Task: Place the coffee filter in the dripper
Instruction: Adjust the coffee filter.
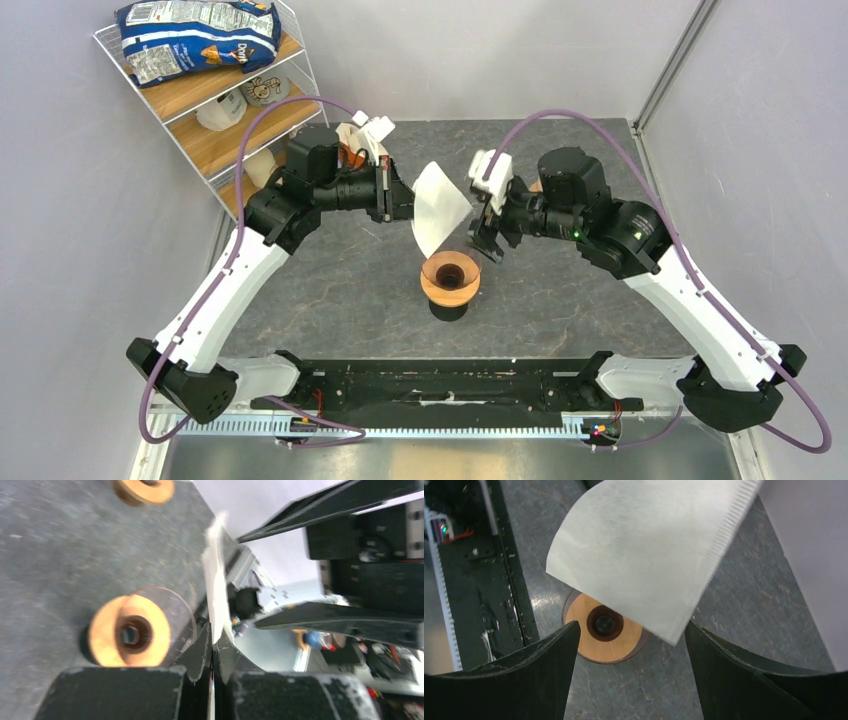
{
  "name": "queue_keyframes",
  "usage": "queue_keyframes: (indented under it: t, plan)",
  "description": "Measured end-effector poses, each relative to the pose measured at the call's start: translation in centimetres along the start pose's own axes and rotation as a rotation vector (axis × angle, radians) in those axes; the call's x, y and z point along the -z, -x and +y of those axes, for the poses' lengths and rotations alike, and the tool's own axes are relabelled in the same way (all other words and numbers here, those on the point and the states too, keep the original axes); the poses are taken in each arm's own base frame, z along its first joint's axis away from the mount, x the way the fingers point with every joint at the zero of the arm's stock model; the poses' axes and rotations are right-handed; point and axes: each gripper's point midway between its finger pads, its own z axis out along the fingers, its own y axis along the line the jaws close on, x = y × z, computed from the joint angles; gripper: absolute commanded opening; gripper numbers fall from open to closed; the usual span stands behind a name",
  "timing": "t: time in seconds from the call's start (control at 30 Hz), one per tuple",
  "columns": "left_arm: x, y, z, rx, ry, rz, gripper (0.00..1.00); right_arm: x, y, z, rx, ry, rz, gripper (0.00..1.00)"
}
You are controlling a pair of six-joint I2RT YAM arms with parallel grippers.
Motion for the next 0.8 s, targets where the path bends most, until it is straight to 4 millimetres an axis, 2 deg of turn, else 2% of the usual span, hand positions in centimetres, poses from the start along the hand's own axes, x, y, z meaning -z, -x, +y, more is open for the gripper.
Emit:
queue_keyframes:
  t: [0.1,0.2,0.27,0.37,0.43,0.57,0.7,0.8]
  plan:
    - [0.1,1.3,2.0,-0.014,0.124,-0.074,0.02,0.7,1.1,-2.0,-0.126,-0.115,-0.022,0.84]
    - [0.2,2.7,3.4,-0.024,0.225,-0.140,0.02,1.2,3.4,-3.2,-0.260,-0.170,-0.089,0.84]
    - [0.2,3.8,3.3,-0.040,0.268,-0.178,0.02,0.9,5.6,-3.5,-0.325,-0.164,-0.154,0.84]
    - [-0.3,5.9,2.3,-0.074,0.294,-0.237,0.02,-0.4,7.6,-3.9,-0.387,-0.140,-0.208,0.84]
    - [-0.5,6.8,2.0,-0.086,0.310,-0.271,0.02,-1.5,7.8,-4.3,-0.410,-0.137,-0.211,0.84]
    - [-0.4,7.3,2.4,-0.083,0.348,-0.301,0.02,-3.7,7.0,-4.7,-0.430,-0.154,-0.176,0.83]
    - [-0.6,7.3,2.6,-0.077,0.368,-0.311,0.02,-4.3,7.4,-4.4,-0.403,-0.173,-0.180,0.83]
    - [-0.8,7.3,2.7,-0.069,0.368,-0.308,0.02,-4.5,7.9,-4.1,-0.372,-0.183,-0.189,0.78]
